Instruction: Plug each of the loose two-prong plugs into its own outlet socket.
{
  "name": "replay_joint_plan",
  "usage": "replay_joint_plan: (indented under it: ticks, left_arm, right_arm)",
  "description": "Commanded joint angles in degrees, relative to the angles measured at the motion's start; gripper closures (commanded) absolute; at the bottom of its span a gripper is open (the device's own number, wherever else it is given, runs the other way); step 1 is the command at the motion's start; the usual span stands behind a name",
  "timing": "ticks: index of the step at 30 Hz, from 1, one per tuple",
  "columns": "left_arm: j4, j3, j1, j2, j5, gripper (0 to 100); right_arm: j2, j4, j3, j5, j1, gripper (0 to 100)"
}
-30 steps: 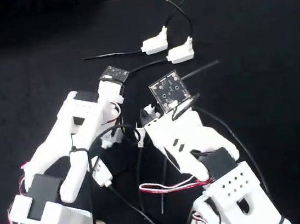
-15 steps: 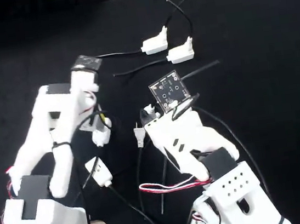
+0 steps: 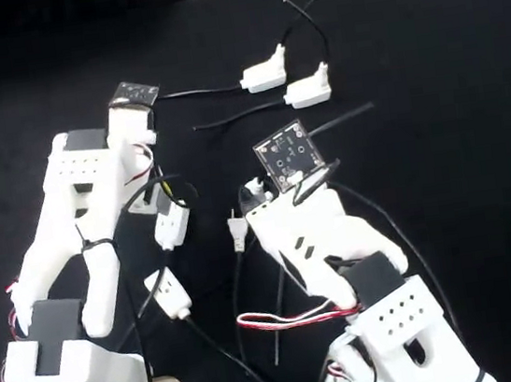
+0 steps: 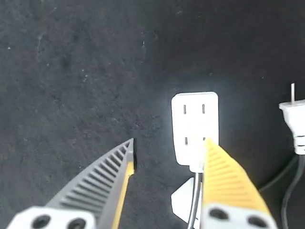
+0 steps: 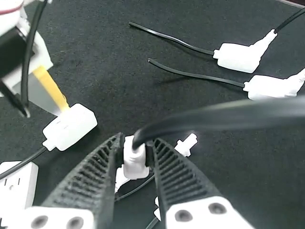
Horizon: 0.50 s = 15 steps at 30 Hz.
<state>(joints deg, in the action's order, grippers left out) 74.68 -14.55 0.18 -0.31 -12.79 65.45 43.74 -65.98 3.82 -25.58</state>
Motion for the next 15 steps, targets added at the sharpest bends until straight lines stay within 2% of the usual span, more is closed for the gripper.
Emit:
replay_joint_plan:
  ticks: [1,4,11,15]
  left_arm:
    - [1.14,3.38,2.15,-2.55,0.7,78]
    - [0.44,1.8,3.56,-1.93,1.93,77]
    - [-8.18,-5.14,3.82,1.23,3.43,77]
    - [-8.53,-5.14,3.65,5.19,3.43,78]
  right_arm:
    - [0.13,-1.14,0.4,0.62,0.7,98.7]
    - [0.13,-1.14,0.4,0.62,0.7,98.7]
    - [0.13,-1.14,0.31,0.62,0.7,98.7]
    - [0.13,-1.14,0.31,0.62,0.7,98.7]
